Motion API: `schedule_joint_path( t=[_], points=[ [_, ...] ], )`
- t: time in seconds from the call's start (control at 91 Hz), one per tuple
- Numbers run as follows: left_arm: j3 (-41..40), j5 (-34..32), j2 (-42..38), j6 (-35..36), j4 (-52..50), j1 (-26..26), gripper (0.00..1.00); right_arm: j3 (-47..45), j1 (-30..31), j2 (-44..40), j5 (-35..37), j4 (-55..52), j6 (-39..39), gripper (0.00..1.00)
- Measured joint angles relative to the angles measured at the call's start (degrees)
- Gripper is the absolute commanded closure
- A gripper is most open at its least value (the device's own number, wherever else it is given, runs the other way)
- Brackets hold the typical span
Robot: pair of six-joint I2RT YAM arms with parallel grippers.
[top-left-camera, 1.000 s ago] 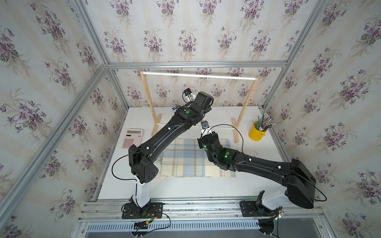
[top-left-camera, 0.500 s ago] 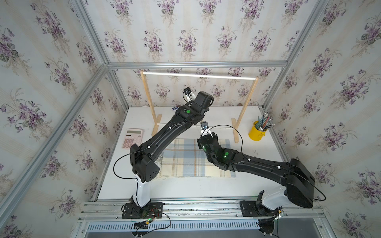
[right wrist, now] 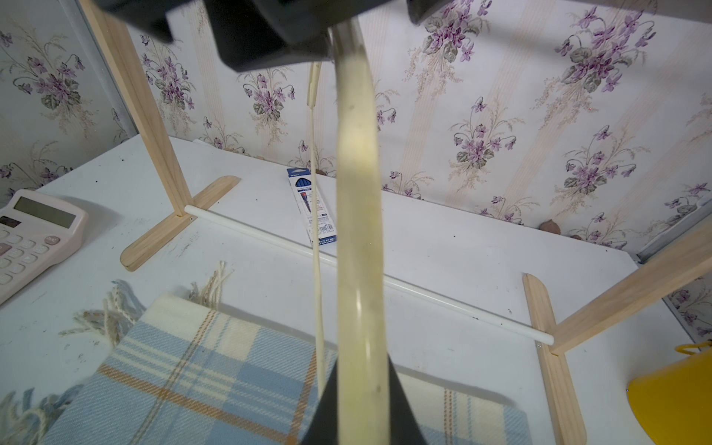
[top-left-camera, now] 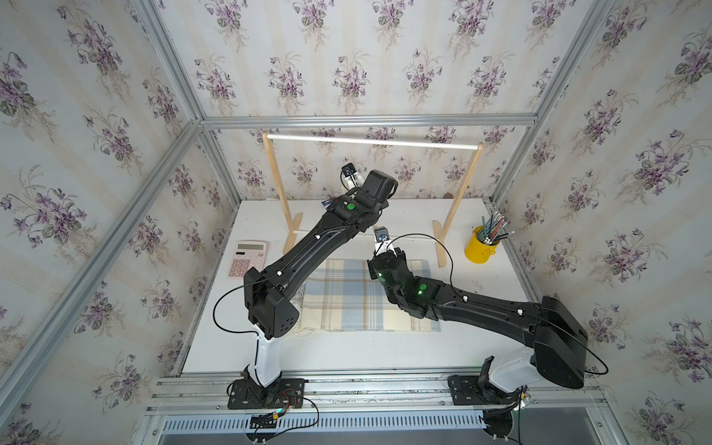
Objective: Hang the scarf on the hanger
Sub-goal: Pick up the hanger from the clothesline.
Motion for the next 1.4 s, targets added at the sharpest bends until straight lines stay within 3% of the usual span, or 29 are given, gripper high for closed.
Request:
schedule_joint_path(
  t=[0.077, 0.154, 0.341, 0.44, 1.121, 1.396],
  points=[
    [0.2, 0.0, -0.1, 0.2, -0.5, 0.0, 0.96, 0.0, 0.1, 0.0, 0.0, 0.1, 0.0, 1.00],
    [0.2, 0.0, -0.2, 0.5, -0.7, 0.0, 0.96, 0.0, 0.1, 0.0, -0.1, 0.1, 0.0, 1.00],
    [1.1, 0.1, -0.2, 0.9, -2.1, 0.0, 0.48, 0.3, 0.2, 0.0, -0.5, 0.1, 0.0, 1.00],
    [2.4, -0.5, -0.2, 1.0, -4.4, 0.0, 0.33, 0.4, 0.2, 0.4, -0.9, -0.3, -0.1, 1.00],
    [2.0, 0.2, -1.0, 0.6, -10.8, 0.1, 0.30, 2.9, 0.3, 2.5, -2.8, -3.3, -1.7, 1.00],
    [3.1, -0.2, 0.4, -0.9, -11.1, 0.1, 0.36, 3.6, 0.4, 2.8, -2.8, -3.7, -1.7, 1.00]
  ],
)
